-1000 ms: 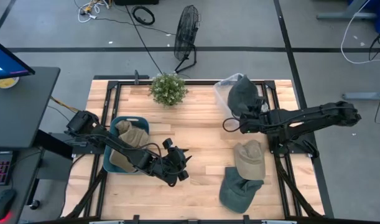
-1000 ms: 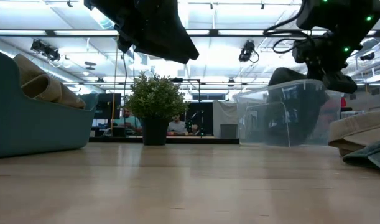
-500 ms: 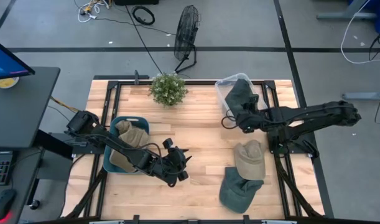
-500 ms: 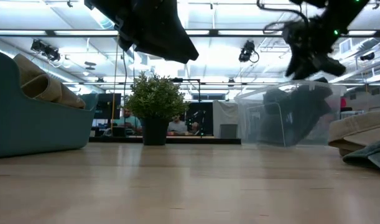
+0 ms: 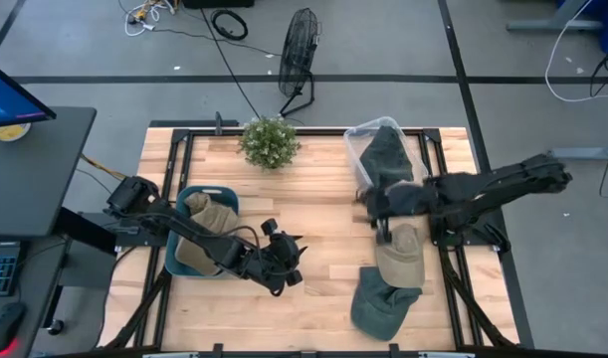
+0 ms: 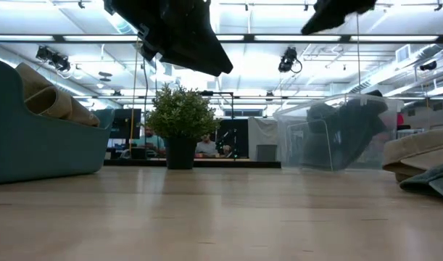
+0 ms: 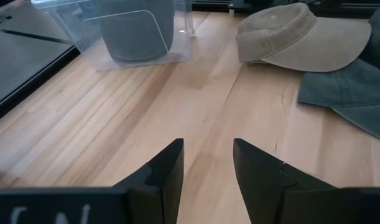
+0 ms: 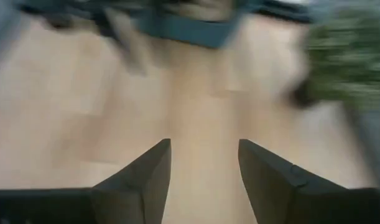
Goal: Pick & Place hat
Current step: Put the black cap into the transparent bin
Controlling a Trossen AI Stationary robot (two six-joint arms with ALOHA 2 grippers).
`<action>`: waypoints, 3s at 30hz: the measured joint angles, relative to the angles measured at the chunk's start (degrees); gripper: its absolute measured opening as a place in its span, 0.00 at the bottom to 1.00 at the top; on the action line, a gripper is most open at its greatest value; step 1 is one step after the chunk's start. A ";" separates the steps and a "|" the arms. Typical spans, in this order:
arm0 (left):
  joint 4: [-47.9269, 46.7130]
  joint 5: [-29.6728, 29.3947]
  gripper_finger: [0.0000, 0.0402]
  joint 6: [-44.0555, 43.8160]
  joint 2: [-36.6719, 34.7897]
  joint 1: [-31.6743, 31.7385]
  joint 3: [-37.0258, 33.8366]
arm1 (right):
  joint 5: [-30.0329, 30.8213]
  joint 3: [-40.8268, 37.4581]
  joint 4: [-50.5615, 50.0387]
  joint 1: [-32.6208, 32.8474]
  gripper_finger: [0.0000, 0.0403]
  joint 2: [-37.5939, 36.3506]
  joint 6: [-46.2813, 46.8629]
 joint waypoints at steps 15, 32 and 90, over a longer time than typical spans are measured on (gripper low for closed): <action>-0.04 0.00 0.35 -0.04 0.02 0.22 0.00 | -17.73 0.00 1.07 25.37 0.47 22.66 46.02; 0.03 0.00 0.35 -0.56 0.04 0.22 0.00 | -12.19 0.15 4.22 33.64 0.47 34.05 66.00; -0.25 0.00 0.35 -0.42 0.04 0.22 0.00 | 20.34 6.78 -32.09 -24.28 0.02 6.33 28.29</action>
